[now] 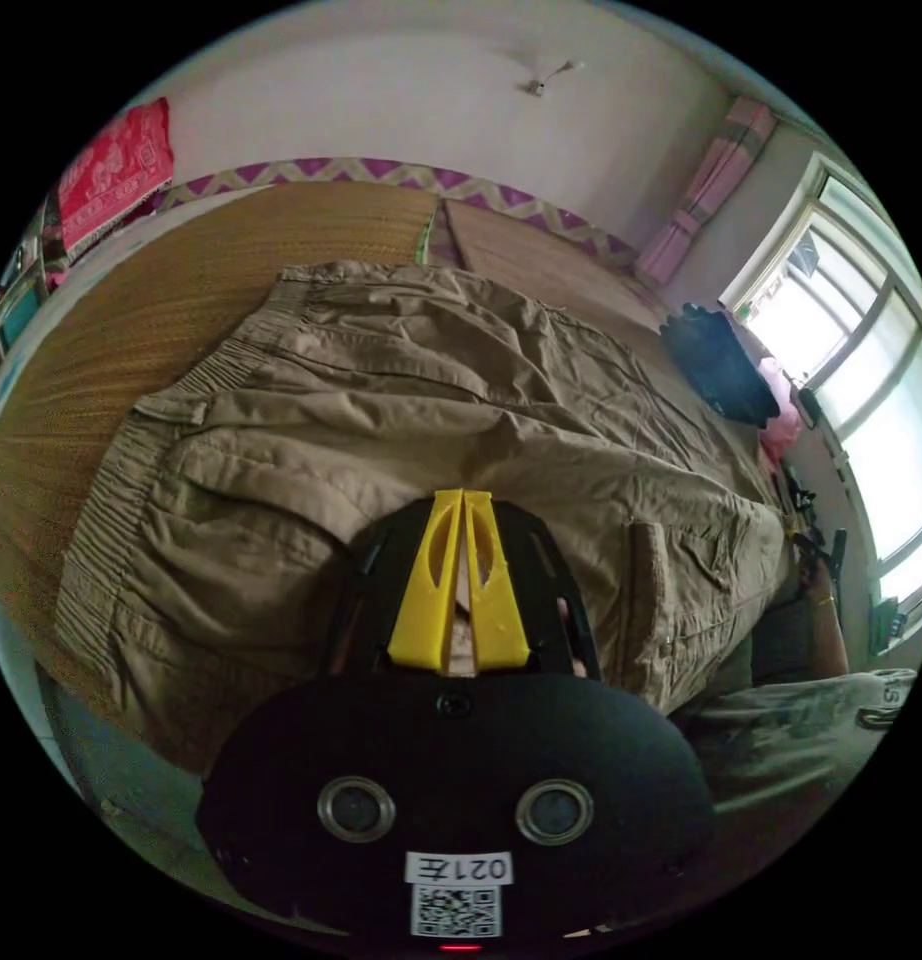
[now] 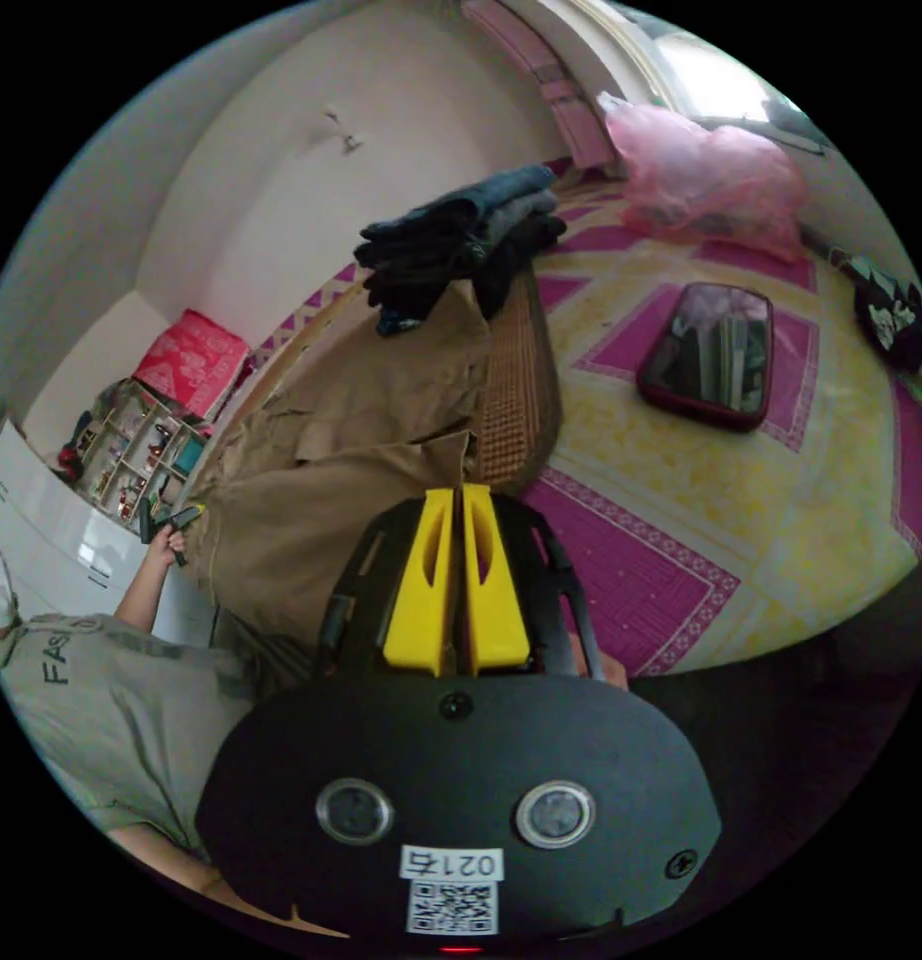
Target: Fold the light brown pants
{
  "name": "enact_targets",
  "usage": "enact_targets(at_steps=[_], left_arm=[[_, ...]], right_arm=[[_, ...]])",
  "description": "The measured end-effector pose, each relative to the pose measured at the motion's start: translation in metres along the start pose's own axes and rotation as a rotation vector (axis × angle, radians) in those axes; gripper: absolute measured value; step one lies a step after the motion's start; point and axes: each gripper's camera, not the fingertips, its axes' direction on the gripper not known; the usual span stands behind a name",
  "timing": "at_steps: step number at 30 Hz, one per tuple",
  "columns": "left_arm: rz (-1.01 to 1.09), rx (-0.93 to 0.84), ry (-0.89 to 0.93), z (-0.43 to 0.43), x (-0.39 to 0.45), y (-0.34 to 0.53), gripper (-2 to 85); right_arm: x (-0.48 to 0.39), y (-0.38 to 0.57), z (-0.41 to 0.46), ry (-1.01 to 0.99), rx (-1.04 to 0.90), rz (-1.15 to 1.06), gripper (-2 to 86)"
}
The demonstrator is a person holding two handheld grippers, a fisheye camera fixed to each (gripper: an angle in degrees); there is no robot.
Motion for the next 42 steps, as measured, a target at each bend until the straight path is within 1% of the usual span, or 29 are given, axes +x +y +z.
enact_targets(at_steps=[3, 7, 9, 12, 13, 15, 17, 18, 19, 21, 23, 24, 27, 28, 29, 32, 33, 35, 38, 42], left_arm=[[0.007, 0.004, -0.016, 0.0, 0.001, 0.003, -1.0], [-0.053, 0.01, 0.055, -0.004, -0.015, 0.008, -1.0], [-0.07, 0.025, 0.068, -0.008, -0.019, 0.011, -1.0], [-0.072, 0.047, 0.041, -0.016, -0.017, 0.017, -1.0], [-0.073, 0.071, 0.031, -0.023, -0.015, 0.02, -1.0], [-0.007, 0.16, 0.018, -0.042, -0.004, 0.022, -1.0], [0.079, 0.255, -0.059, -0.067, 0.011, 0.011, -1.0], [0.086, 0.271, -0.088, -0.072, 0.012, 0.006, -0.9], [0.071, 0.295, -0.124, -0.08, 0.009, -0.006, -0.9], [-0.001, 0.305, -0.113, -0.085, -0.01, -0.029, -1.0], [-0.116, 0.27, -0.074, -0.077, -0.049, -0.062, -1.0], [-0.14, 0.255, -0.076, -0.073, -0.06, -0.07, -1.0], [-0.195, 0.108, -0.166, -0.043, -0.106, -0.101, -1.0], [-0.205, 0.02, -0.211, -0.028, -0.123, -0.106, -1.0], [-0.201, -0.012, -0.159, -0.018, -0.138, -0.104, -1.0], [-0.276, 0.074, -0.017, -0.025, -0.166, -0.087, -1.0], [-0.288, 0.081, -0.019, -0.027, -0.168, -0.084, -1.0], [-0.363, 0.085, -0.133, -0.037, -0.173, -0.073, -1.0], [-0.455, 0.113, -0.133, -0.047, -0.186, -0.059, -0.9], [-0.456, 0.119, -0.131, -0.052, -0.186, -0.053, -0.9]], right_arm=[[0.006, -0.003, 0.005, -0.037, 0.021, 0.016, -0.3], [0.002, 0.001, 0.009, -0.058, 0.061, -0.005, 1.9], [0.001, 0.004, 0.002, -0.101, 0.097, -0.018, 3.8], [-0.001, 0.013, -0.024, -0.159, 0.228, -0.004, 6.0], [-0.009, 0.015, -0.031, -0.148, 0.26, -0.018, 6.6], [-0.027, 0.012, -0.034, -0.099, 0.271, -0.066, 6.8], [-0.061, -0.001, -0.022, -0.057, 0.236, -0.168, 4.9], [-0.071, -0.005, -0.016, -0.05, 0.223, -0.203, 4.0], [-0.093, -0.014, -0.003, -0.028, 0.208, -0.275, 2.4], [-0.128, -0.027, 0.022, 0.005, 0.191, -0.385, 0.7], [-0.167, -0.047, 0.064, 0.019, 0.159, -0.491, 0.3], [-0.176, -0.051, 0.075, 0.014, 0.156, -0.516, 0.3], [-0.215, -0.078, 0.137, 0.016, 0.092, -0.575, 1.6], [-0.227, -0.089, 0.163, 0.034, 0.053, -0.594, 2.5], [-0.236, -0.1, 0.188, 0.056, 0.018, -0.609, 3.6], [-0.257, -0.127, 0.246, 0.135, -0.048, -0.658, 5.2], [-0.261, -0.132, 0.256, 0.15, -0.06, -0.673, 5.3], [-0.278, -0.154, 0.294, 0.18, -0.091, -0.72, 6.2], [-0.305, -0.18, 0.333, 0.156, -0.107, -0.774, 6.6], [-0.338, -0.208, 0.377, 0.111, -0.12, -0.863, 8.3]])
